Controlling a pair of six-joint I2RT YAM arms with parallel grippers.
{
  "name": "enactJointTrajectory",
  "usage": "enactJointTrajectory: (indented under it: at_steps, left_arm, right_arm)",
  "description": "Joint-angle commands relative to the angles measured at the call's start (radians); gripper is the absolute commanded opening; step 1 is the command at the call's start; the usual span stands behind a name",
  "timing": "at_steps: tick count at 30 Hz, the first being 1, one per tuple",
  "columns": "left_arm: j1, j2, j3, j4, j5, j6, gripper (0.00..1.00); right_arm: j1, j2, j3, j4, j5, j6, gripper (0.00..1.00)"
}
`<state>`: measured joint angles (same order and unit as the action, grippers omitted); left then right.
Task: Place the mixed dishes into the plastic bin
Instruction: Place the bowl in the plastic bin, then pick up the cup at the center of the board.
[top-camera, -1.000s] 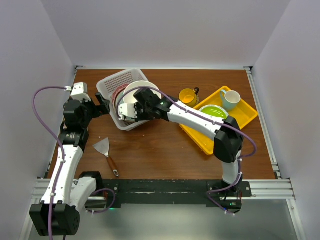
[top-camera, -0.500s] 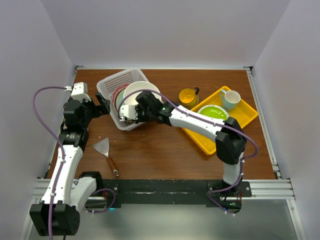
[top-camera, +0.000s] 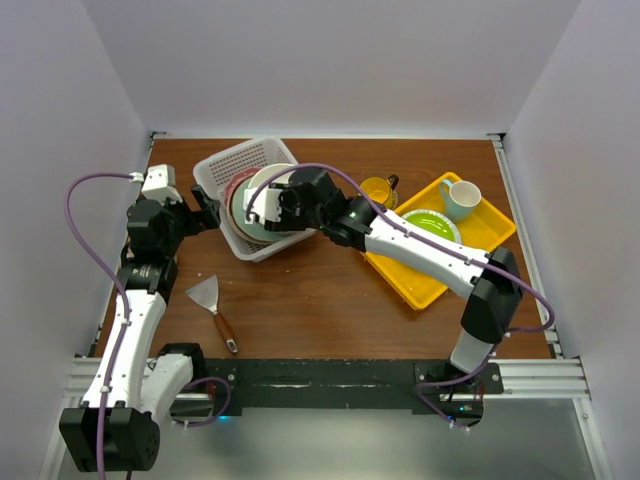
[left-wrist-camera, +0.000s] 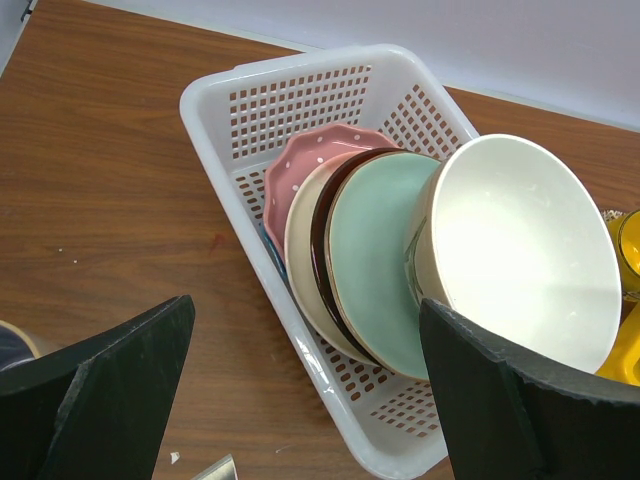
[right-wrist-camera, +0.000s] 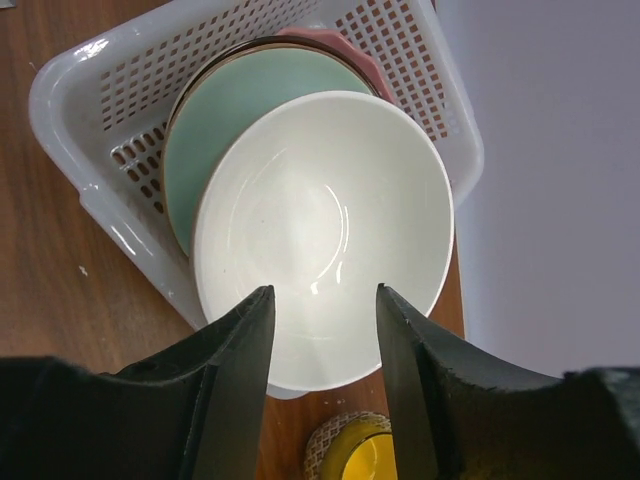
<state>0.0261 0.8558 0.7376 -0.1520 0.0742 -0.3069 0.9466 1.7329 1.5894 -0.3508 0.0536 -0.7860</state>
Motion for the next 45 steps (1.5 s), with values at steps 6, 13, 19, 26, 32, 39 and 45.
enactJointTrajectory:
  at_steps: [6, 13, 19, 26, 32, 39, 45]
  left_arm:
    - [0.011, 0.005, 0.017, 0.035, 0.016, -0.001, 1.00]
    - [0.014, 0.020, 0.014, 0.039, 0.041, 0.002, 1.00]
    - [0.012, 0.025, 0.005, 0.046, 0.073, 0.015, 1.00]
    - [0.012, 0.038, 0.002, 0.046, 0.064, 0.026, 1.00]
    - [0.011, 0.057, 0.006, 0.031, 0.027, 0.026, 1.00]
    - [0.011, 0.063, 0.022, -0.001, -0.036, 0.023, 1.00]
    - [0.012, 0.048, 0.025, -0.035, -0.169, 0.045, 1.00]
  right_arm:
    - [-0.031, -0.140, -0.048, -0.059, -0.104, 0.060, 0.52]
    - [-0.137, -0.306, -0.189, -0.073, -0.316, 0.096, 0.59]
    - [-0.276, -0.449, -0.357, 0.005, -0.519, 0.166, 0.66]
    - [-0.449, -0.500, -0.529, 0.175, -0.832, 0.339, 0.73]
    - [-0.540, -0.532, -0.592, 0.240, -0.923, 0.404, 0.86]
    - [-0.566, -0.550, -0.623, 0.282, -0.966, 0.435, 0.98]
    - [-0.565, -0.550, -0.611, 0.254, -0.968, 0.423, 0.98]
